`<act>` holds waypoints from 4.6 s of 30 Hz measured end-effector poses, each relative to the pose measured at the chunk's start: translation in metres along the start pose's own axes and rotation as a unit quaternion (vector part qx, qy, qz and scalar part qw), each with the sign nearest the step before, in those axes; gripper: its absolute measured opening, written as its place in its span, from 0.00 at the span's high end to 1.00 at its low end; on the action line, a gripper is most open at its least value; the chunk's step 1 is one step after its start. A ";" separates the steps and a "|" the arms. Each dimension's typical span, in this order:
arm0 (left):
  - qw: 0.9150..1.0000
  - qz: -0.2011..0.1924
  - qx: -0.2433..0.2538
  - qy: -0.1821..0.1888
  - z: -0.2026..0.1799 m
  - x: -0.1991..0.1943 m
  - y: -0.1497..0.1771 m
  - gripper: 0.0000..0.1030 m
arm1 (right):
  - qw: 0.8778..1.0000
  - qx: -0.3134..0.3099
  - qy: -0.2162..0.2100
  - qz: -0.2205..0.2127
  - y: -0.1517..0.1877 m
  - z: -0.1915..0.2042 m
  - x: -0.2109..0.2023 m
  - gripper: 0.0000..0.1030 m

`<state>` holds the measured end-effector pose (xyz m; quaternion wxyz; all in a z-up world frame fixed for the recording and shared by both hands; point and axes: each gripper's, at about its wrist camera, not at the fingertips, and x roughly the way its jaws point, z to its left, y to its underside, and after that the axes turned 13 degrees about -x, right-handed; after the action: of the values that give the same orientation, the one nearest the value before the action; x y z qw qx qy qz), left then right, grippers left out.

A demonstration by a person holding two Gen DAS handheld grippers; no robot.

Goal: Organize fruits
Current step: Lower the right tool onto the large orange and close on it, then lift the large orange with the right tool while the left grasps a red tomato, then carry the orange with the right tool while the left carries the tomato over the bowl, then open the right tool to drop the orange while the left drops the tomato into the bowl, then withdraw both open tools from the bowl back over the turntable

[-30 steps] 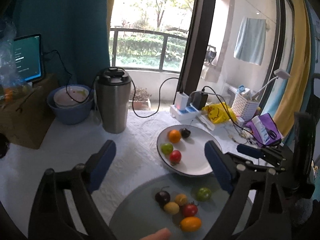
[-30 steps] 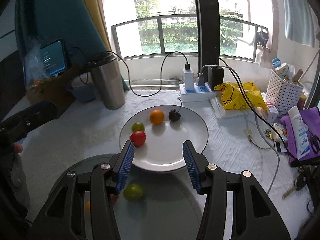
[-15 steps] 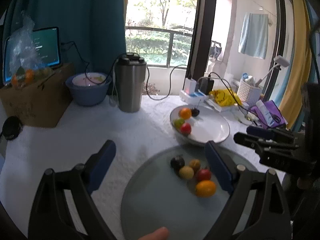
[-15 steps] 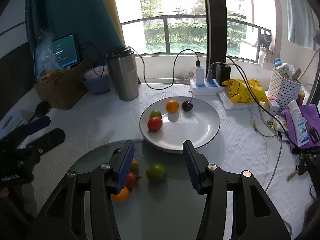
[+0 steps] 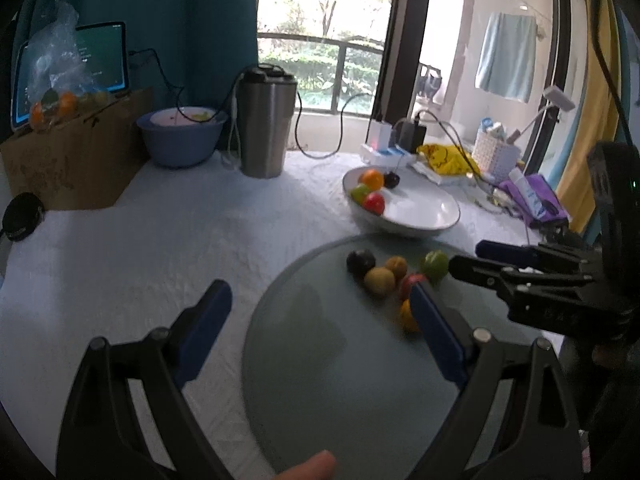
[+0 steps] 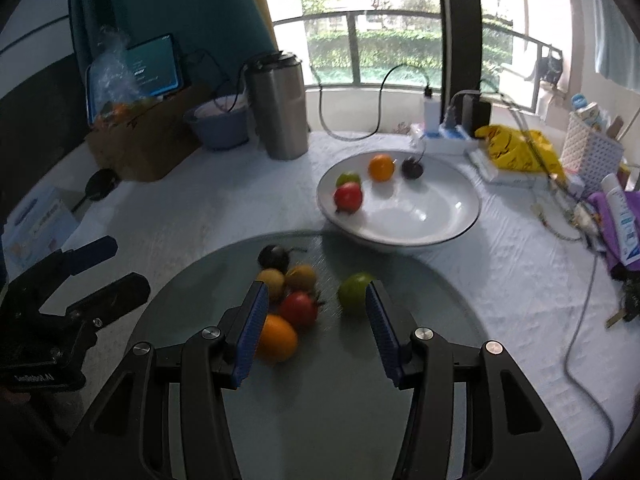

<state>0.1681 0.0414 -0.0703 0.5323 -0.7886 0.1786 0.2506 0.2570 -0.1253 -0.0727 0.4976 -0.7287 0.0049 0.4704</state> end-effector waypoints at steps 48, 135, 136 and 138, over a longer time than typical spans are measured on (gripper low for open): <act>0.985 0.153 0.079 -0.008 -0.092 0.104 0.021 0.49 | 0.996 0.060 -0.065 -0.015 0.042 -0.095 0.000 0.64; 0.988 0.116 0.047 0.092 -0.091 0.116 -0.057 0.63 | 0.997 0.038 0.065 -0.018 -0.032 -0.124 0.024 0.47; 0.988 0.114 0.046 0.092 -0.090 0.113 -0.056 0.63 | 0.997 0.038 0.065 -0.018 -0.031 -0.122 0.022 0.47; 0.989 0.110 0.044 0.091 -0.087 0.106 -0.055 0.62 | 0.997 0.038 0.062 -0.020 -0.028 -0.117 0.017 0.47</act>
<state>0.3024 -0.0209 -0.0641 0.5170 -0.7599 0.3227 0.2261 0.3591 -0.1885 -0.0563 0.5326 -0.7372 0.0391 0.4140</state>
